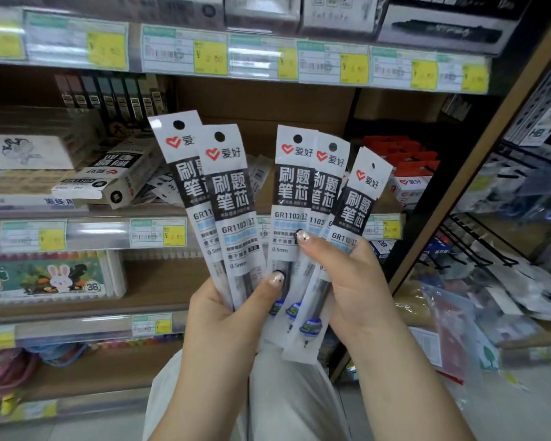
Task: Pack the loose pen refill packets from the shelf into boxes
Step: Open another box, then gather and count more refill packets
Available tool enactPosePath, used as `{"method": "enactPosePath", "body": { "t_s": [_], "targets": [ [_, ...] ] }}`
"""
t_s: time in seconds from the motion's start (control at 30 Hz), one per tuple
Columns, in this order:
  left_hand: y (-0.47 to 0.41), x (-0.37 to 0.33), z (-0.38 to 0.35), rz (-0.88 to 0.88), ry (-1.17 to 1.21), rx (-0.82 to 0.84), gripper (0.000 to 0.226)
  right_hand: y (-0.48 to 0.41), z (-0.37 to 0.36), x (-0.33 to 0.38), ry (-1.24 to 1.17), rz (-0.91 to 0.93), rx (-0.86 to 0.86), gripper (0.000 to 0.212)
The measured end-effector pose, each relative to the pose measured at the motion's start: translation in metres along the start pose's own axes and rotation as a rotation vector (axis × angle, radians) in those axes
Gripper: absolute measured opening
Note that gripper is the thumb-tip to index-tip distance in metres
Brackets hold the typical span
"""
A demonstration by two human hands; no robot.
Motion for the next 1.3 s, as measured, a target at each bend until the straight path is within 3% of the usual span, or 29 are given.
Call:
{"method": "enactPosePath", "body": {
  "t_s": [0.23, 0.5, 0.8, 0.9, 0.97, 1.1, 1.3],
  "targets": [
    [-0.003, 0.001, 0.003, -0.012, -0.037, 0.03, 0.022, 0.001, -0.002, 0.002, 0.072, 0.007, -0.009, 0.024],
    [-0.002, -0.002, 0.003, -0.067, -0.231, 0.054, 0.019, 0.006, -0.009, 0.003, 0.125, 0.002, 0.102, 0.024],
    [0.001, -0.004, 0.003, 0.005, -0.141, 0.087, 0.015, 0.005, -0.004, 0.001, 0.031, -0.039, 0.008, 0.019],
    [0.002, -0.004, 0.002, -0.004, -0.11, 0.104, 0.025, 0.004, -0.002, -0.001, 0.086, -0.046, -0.08, 0.02],
    [0.0, -0.003, 0.004, -0.018, -0.111, 0.088, 0.026, 0.004, 0.0, 0.001, 0.139, -0.034, -0.139, 0.015],
    [-0.006, 0.002, 0.011, 0.016, -0.129, 0.021, 0.032, 0.005, 0.006, 0.008, 0.131, -0.032, -0.192, 0.037],
    [-0.005, 0.0, 0.011, -0.022, -0.243, -0.07, 0.025, 0.01, 0.001, 0.009, 0.043, -0.088, -0.116, 0.025]
  ]
}}
Point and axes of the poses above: each hand's wrist, its own y-axis away from the middle knuckle, its own z-axis out of the back of the hand, x = y × z, the point moved 2 cm from there along -y, towards the middle knuckle, and after that the axes turned 11 degrees about z, right-handed, at the moved point
